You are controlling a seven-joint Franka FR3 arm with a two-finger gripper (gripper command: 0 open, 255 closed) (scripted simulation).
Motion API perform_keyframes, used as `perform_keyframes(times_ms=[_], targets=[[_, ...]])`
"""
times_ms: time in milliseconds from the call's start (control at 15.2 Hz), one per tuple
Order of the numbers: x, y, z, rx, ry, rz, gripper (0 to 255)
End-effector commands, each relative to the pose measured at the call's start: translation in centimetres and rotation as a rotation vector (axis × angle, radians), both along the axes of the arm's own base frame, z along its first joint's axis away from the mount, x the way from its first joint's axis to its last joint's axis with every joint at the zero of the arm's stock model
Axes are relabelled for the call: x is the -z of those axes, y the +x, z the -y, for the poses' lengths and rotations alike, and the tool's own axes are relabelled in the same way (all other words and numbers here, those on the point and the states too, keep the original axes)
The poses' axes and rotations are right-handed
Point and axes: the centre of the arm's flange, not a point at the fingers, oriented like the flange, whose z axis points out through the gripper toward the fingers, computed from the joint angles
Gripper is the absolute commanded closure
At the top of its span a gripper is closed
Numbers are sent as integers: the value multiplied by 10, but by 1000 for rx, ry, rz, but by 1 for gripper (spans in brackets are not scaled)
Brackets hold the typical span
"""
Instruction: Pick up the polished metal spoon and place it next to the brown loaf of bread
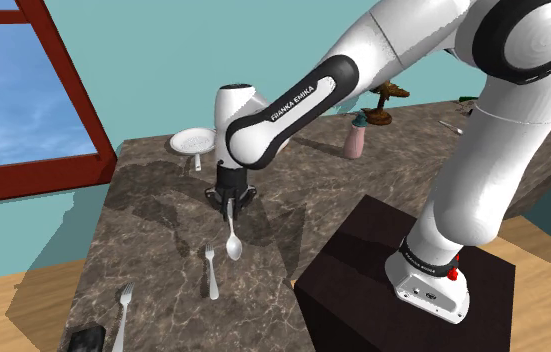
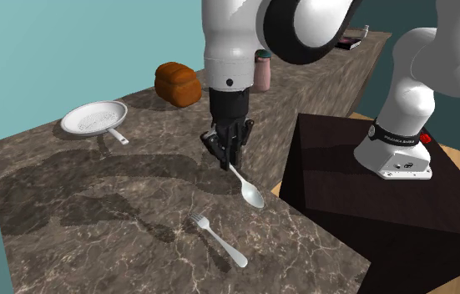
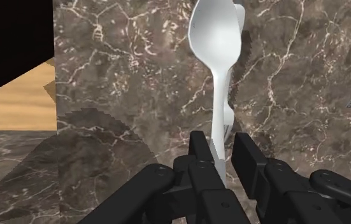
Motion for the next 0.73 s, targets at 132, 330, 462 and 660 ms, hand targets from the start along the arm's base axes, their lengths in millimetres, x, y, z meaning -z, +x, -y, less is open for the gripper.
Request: perform_keyframes(times_ms=[132,330,462,660], targets=[[-22,0,0,0,0,-1,255],[-38,0,0,0,0,-1,255],[-48,0,0,0,0,-1,255],[-50,9,25,0,0,-1,255]])
